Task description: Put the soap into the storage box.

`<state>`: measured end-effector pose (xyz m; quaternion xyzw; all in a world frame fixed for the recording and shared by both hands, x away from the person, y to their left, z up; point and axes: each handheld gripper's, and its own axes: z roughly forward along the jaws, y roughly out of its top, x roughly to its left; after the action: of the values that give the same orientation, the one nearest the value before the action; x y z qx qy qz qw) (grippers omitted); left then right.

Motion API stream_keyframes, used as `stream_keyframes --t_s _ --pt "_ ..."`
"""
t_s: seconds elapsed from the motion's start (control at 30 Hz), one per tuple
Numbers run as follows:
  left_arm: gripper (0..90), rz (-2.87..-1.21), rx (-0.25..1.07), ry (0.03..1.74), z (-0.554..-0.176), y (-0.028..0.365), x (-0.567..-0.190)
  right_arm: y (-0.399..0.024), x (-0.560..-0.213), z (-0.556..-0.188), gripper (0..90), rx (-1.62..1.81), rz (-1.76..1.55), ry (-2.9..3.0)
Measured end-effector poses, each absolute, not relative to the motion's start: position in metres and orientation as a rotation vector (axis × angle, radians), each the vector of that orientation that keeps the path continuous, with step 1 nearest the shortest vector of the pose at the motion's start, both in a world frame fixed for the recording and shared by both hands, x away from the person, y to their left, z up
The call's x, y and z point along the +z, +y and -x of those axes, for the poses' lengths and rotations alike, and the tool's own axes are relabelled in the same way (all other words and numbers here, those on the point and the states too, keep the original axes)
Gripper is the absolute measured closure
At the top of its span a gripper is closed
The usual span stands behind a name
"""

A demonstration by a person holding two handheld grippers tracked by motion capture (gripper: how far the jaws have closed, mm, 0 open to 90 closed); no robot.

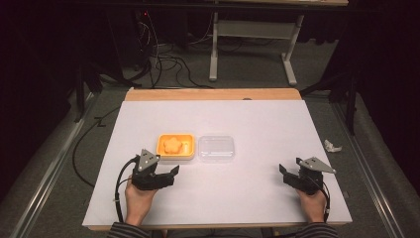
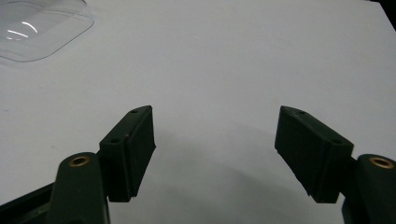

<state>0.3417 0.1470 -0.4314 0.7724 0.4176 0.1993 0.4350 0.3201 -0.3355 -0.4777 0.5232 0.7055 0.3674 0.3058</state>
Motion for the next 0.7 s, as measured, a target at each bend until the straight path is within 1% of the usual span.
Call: stream_keyframes --t_s 0.7 --pt "21.3 -1.954 0.483 1.037 -0.3385 0.1392 -0.4415 -0.3352 -0.4777 -0.3199 29.0 0.972 -1.388 1.864"
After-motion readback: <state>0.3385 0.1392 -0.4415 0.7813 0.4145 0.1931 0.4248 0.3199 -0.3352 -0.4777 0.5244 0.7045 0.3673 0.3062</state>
